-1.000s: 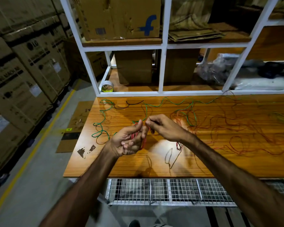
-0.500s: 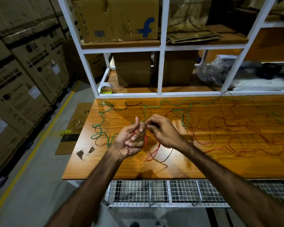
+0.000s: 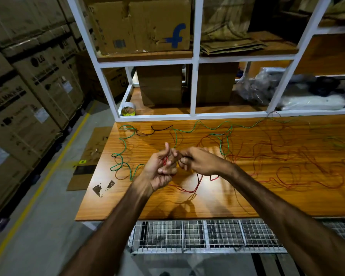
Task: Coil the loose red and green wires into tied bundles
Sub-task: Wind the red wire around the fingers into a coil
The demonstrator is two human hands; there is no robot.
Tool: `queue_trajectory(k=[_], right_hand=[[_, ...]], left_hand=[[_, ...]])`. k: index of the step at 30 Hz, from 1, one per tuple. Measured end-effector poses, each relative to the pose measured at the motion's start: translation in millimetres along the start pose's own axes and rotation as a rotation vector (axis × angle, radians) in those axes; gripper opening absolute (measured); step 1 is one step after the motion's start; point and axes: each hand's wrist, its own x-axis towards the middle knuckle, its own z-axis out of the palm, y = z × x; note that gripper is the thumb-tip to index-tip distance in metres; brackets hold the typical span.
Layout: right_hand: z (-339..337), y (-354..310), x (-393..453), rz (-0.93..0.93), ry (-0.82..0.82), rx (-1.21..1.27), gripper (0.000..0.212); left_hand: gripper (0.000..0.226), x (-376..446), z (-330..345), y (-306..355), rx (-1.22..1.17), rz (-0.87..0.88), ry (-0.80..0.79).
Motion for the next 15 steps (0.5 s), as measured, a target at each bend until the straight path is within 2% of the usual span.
queue_trajectory(k=[3, 5, 10, 12, 15], right_hand=[[-5.3, -3.7, -1.4, 0.084, -0.022, -0.37, 0.022], [-5.8, -4.6, -2.0, 0.106, 0.009, -0.403, 0.023], [8.5, 4.8, 6.6, 0.074, 0.285, 0.089, 0.028], [16.6, 8.7, 11.5, 0.104, 0.365, 0.159, 0.027], [24.4, 17.7, 13.5, 0.133, 0.393, 0.24, 0.027]], left_hand=[[0.049, 2.2, 1.1, -10.5, 0.02, 0.009, 0.058], [0.047, 0.9, -2.0, -14.0, 0.055, -0.011, 0.067], [0.047, 0.8, -11.6, -19.9, 0.083, -0.054, 0.109], [0.046, 1.1, -11.9, -22.4, 0.097, -0.059, 0.128], [0.041, 1.9, -7.4, -21.5, 0.102, -0.043, 0.15]])
